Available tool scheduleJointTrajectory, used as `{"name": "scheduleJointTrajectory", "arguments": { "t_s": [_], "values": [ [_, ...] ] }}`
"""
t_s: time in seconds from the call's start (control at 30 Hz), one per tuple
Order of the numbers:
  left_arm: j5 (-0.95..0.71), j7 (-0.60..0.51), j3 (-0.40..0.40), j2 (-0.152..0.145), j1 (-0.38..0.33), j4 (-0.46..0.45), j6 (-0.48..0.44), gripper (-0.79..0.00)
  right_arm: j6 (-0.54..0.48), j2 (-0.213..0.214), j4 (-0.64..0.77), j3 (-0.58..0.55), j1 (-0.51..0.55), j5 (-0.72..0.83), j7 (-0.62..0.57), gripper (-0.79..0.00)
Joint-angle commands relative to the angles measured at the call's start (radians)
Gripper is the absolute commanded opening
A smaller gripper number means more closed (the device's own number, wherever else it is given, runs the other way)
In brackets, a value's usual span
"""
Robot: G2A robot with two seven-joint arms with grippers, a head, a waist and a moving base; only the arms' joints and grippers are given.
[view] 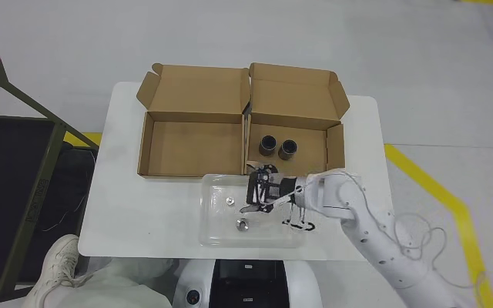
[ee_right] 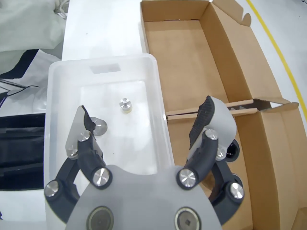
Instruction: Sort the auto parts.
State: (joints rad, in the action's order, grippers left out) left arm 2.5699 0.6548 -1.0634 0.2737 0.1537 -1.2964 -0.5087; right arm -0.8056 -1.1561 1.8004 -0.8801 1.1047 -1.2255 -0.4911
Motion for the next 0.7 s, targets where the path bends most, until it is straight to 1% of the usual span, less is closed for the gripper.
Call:
{"name": "scheduleJointTrajectory", "arguments": {
  "t_s": [0.0,0.27,0.63,0.67],
  "values": [
    [0.000,0.000,0.000,0.000,0.000,0.000,0.000,0.000,-0.010,-0.003,0.007,0.029,-0.006,-0.014,-0.017,0.000],
    [0.000,0.000,0.000,0.000,0.000,0.000,0.000,0.000,-0.014,-0.026,-0.042,0.121,-0.052,-0.011,-0.029,0.000],
    [0.000,0.000,0.000,0.000,0.000,0.000,0.000,0.000,0.008,-0.055,-0.127,0.204,-0.108,-0.006,-0.045,0.000],
    [0.000,0.000,0.000,0.000,0.000,0.000,0.000,0.000,0.012,-0.058,-0.134,0.210,-0.112,-0.005,-0.047,-0.009]
  ]
}}
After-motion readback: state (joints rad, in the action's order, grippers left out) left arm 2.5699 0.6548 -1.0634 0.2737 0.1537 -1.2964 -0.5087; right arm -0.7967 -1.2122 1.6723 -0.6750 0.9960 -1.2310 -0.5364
